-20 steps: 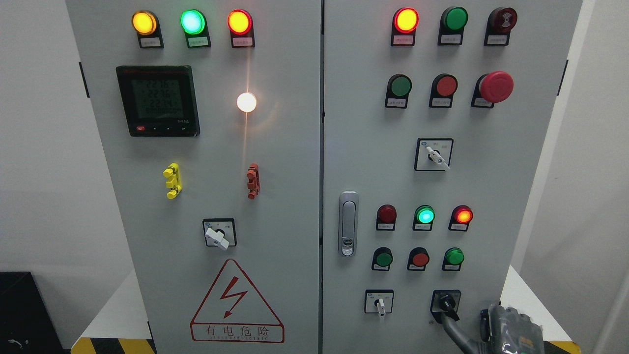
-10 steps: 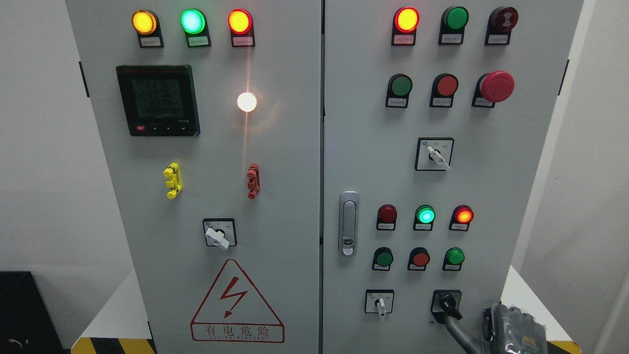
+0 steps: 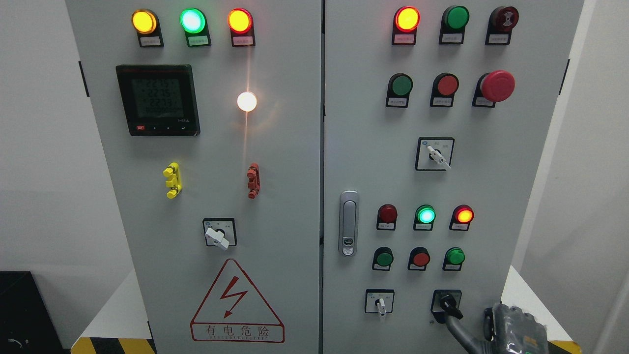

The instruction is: Flip black knob to close circuit

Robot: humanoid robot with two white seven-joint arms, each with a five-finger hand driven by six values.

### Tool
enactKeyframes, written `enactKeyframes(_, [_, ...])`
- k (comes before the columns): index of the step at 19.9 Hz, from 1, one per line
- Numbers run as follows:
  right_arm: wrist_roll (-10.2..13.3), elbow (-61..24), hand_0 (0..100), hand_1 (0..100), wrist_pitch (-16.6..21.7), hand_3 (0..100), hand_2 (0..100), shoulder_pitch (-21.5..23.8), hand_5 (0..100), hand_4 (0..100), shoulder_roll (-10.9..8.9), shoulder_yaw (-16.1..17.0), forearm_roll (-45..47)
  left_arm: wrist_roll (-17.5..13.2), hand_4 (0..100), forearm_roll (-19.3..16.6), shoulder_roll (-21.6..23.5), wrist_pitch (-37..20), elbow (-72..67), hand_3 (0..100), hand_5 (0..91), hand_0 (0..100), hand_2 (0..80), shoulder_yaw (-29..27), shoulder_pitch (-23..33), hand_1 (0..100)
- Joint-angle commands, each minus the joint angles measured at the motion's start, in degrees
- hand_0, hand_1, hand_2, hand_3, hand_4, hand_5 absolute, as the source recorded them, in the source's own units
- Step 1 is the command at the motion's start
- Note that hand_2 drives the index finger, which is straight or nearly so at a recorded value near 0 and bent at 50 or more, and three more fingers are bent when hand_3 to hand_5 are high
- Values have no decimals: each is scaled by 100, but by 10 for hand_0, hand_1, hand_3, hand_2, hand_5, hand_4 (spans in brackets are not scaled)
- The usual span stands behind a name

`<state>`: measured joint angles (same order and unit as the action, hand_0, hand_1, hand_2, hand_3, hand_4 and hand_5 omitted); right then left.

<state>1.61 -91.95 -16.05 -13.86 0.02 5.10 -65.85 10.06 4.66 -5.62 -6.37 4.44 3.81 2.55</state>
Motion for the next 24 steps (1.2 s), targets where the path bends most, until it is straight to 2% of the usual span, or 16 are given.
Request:
enactKeyframes(1, [32, -34, 0, 55, 5, 1000, 924, 6, 984, 991, 60, -35, 11, -4, 0, 0, 0, -4, 4, 0, 0, 120, 0, -3, 0, 556])
enactKeyframes(9, [32, -69, 0, 54, 5, 1000, 924, 32, 985, 991, 78, -105, 11, -4, 0, 0, 0, -4, 4, 0, 0, 120, 0, 6, 0, 556])
enactKeyframes(14, [49, -113, 0, 54, -12, 1000, 923, 67, 986, 992, 104, -430, 11, -4, 0, 0, 0, -4, 4, 0, 0, 120, 0, -3, 0, 556])
enactKeyframes(24, [58, -200, 0, 56, -12, 1000, 923, 252, 988, 992, 122, -703, 11, -4, 0, 0, 0, -4, 4, 0, 0, 120, 0, -3, 0, 556])
